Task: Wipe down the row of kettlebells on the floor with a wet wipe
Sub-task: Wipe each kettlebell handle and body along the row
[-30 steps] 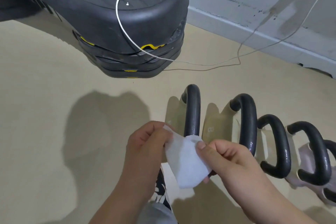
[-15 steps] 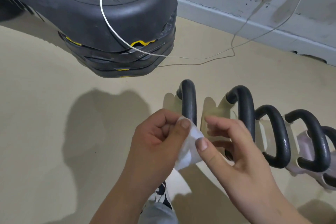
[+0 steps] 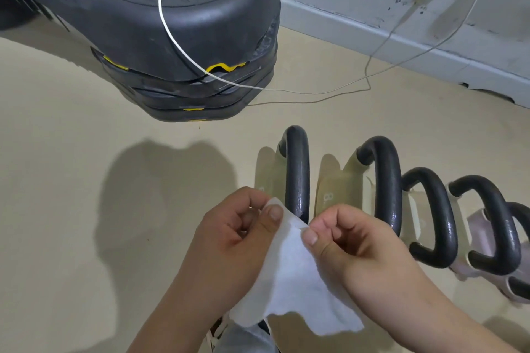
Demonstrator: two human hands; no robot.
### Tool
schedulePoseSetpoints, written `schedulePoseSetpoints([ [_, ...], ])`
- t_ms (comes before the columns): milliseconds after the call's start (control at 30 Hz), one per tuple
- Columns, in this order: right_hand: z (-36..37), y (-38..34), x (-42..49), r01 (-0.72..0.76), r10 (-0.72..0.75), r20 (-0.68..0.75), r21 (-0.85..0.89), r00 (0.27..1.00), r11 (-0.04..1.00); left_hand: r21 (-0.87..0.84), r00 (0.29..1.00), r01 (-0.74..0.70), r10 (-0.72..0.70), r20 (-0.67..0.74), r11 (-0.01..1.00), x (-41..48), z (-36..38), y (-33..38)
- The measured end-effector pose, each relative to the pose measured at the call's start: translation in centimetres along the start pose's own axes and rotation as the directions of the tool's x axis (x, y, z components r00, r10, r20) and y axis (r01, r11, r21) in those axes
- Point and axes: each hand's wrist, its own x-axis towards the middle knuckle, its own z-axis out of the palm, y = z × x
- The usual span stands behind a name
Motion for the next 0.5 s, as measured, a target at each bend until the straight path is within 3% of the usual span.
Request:
schedulePoseSetpoints([
  [167,-0.5,-0.8,0.7,0.017,-0.017,-0.061,-0.011,0.998,1.0,0.181,0.995,-0.101,0.1,0.017,0.978,1.2,-0.1,0.2],
  [267,-0.6,-1.8,2.4,0.04,-0.042,-0.142,-0.017,0.989,0.999,0.224,0.988,-0.134,0.148,-0.049,0.965,3.4,0.4,1.3],
  [333,-0.8,-2.4,4.1,0.06,-0.086,-0.238,-0.115,0.967,0.992,0.22,0.979,-0.13,0.16,-0.125,0.967,5.5,0.7,1.6],
  [433,-0.7,-3.2,5.7,0.086,-0.174,-0.338,-0.261,0.925,0.961,0.434,0.943,-0.075,0.205,-0.262,0.898,6.8,1.1,0.9],
  [500,-0.6,-3.0,5.7,0.049,-0.176,-0.355,-0.338,0.918,0.94,0.512,0.895,-0.127,0.321,-0.31,0.849,5.9,1.9,-0.1],
])
